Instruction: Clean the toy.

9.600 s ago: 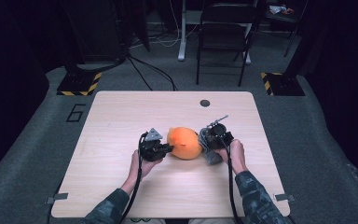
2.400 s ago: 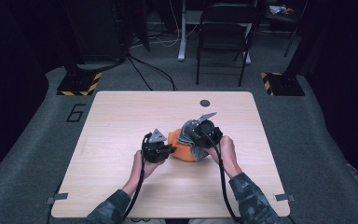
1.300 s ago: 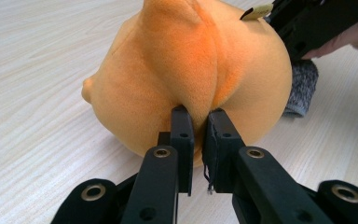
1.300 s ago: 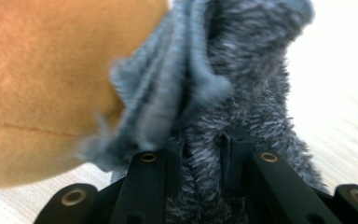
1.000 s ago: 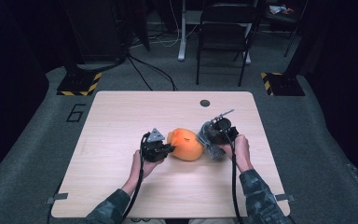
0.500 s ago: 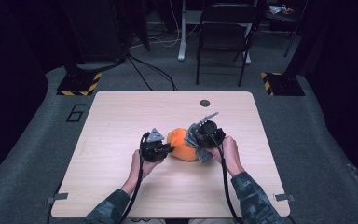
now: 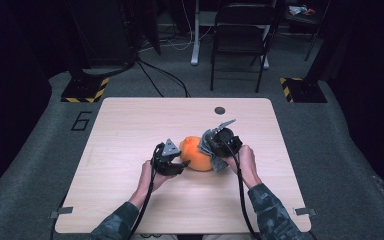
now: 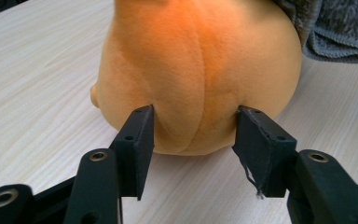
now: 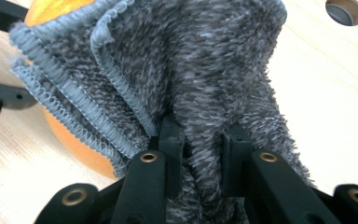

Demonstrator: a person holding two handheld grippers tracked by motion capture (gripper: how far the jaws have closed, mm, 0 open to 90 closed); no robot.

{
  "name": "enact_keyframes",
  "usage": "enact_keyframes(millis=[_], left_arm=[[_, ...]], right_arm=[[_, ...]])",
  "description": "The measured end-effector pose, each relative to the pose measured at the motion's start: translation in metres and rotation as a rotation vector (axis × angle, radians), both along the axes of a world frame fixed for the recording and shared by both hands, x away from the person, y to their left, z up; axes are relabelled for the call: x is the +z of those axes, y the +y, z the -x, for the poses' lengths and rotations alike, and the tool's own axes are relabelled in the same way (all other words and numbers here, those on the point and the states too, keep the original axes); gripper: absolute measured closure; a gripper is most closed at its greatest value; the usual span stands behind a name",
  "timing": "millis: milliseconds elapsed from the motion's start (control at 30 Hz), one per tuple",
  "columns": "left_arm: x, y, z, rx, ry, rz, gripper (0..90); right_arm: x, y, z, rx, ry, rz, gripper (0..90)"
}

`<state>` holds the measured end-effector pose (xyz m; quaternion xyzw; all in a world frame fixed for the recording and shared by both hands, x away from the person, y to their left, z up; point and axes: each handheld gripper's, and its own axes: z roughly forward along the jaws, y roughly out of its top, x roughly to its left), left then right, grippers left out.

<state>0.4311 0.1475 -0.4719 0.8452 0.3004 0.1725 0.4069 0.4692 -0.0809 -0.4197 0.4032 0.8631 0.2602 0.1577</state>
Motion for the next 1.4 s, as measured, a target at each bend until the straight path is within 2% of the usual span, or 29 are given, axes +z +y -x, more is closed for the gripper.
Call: enact_keyframes(millis=[67, 200, 300, 467, 500, 633, 800, 933, 1067, 1167, 1200, 1233, 1400], left_arm=[[-0.002, -0.004, 0.001, -0.002, -0.018, -0.015, 47.0], [-0.009, -0.008, 0.002, 0.012, -0.050, -0.018, 59.0], [-0.010, -0.007, 0.002, 0.015, -0.058, -0.021, 72.6], [-0.007, -0.004, 0.002, 0.016, -0.054, -0.007, 81.1], [-0.005, -0.003, 0.002, 0.022, -0.043, 0.012, 81.8], [0.000, 0.002, 0.001, 0.039, -0.001, 0.073, 82.8], [0.008, 0.004, 0.001, 0.040, 0.043, 0.110, 82.7], [0.012, 0.003, 0.003, 0.037, 0.059, 0.112, 82.7], [0.016, -0.001, 0.007, 0.019, 0.054, 0.103, 82.5], [0.015, -0.004, 0.008, 0.017, 0.048, 0.086, 82.4], [0.014, -0.004, 0.008, 0.022, 0.053, 0.082, 82.3], [0.013, -0.003, 0.007, 0.023, 0.050, 0.085, 82.2], [0.011, -0.001, 0.005, 0.028, 0.054, 0.094, 82.0]], right_arm=[[0.000, 0.000, -0.001, 0.004, -0.003, -0.004, 74.5], [-0.003, 0.001, -0.001, 0.001, -0.006, -0.004, 74.5], [-0.004, 0.001, -0.001, 0.004, -0.013, -0.008, 74.5], [-0.001, 0.000, -0.001, -0.001, -0.017, -0.019, 74.4], [0.000, -0.002, -0.001, 0.001, -0.015, -0.012, 74.4], [0.012, -0.007, 0.001, -0.009, -0.029, -0.036, 74.3], [0.025, -0.004, 0.008, 0.013, -0.073, -0.048, 74.2], [0.031, 0.006, 0.014, 0.046, -0.091, -0.038, 74.1], [0.034, 0.016, 0.021, 0.064, -0.115, -0.047, 73.9], [0.029, 0.024, 0.021, 0.081, -0.112, -0.046, 73.7], [0.024, 0.027, 0.019, 0.087, -0.127, -0.030, 73.8], [0.022, 0.028, 0.020, 0.069, -0.110, -0.033, 73.8], [0.018, 0.023, 0.015, 0.068, -0.098, -0.044, 73.6]])
